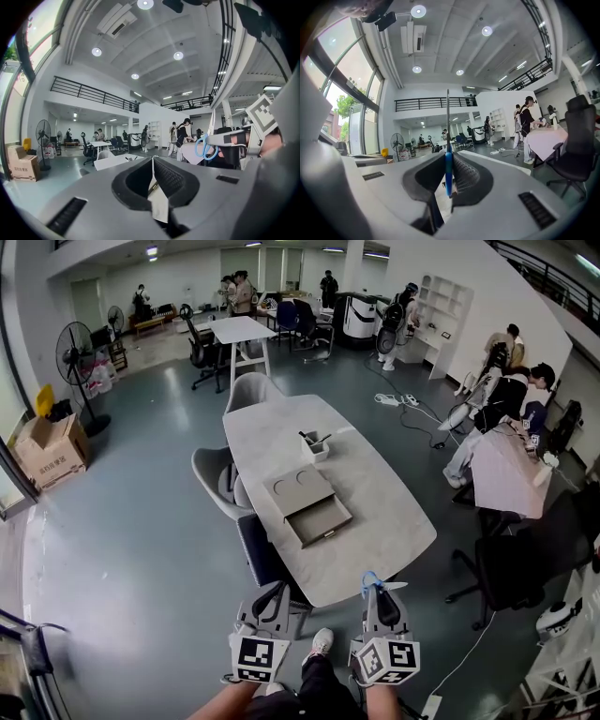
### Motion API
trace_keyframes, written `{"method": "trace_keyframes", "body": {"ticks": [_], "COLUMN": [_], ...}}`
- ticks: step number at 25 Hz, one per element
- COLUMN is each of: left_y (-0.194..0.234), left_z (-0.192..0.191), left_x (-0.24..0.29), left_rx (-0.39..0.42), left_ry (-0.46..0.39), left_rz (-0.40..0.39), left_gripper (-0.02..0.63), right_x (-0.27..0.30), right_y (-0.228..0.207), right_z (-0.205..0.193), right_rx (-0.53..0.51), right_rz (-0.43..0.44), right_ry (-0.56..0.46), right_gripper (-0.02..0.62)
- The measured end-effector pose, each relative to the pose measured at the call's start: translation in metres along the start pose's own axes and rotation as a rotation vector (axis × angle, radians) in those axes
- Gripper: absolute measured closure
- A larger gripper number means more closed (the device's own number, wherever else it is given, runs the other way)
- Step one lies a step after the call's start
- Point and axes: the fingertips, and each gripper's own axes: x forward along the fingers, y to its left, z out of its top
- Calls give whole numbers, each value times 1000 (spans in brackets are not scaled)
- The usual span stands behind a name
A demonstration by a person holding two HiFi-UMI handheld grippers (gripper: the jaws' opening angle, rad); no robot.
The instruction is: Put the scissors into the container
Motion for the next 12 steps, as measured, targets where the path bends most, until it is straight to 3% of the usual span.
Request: {"method": "trace_keyframes", "body": {"ticks": [12], "left_y": [26], "left_z": [9], "left_x": [119], "left_rx": [-3], "left_ry": [34], "left_rz": [45], "left_gripper": [584], "right_x": [119], "right_y": [-51], "right_z": [9], "right_rx": [6], "right_rz": [43], "right_ry": [40], "right_gripper": [558]}}
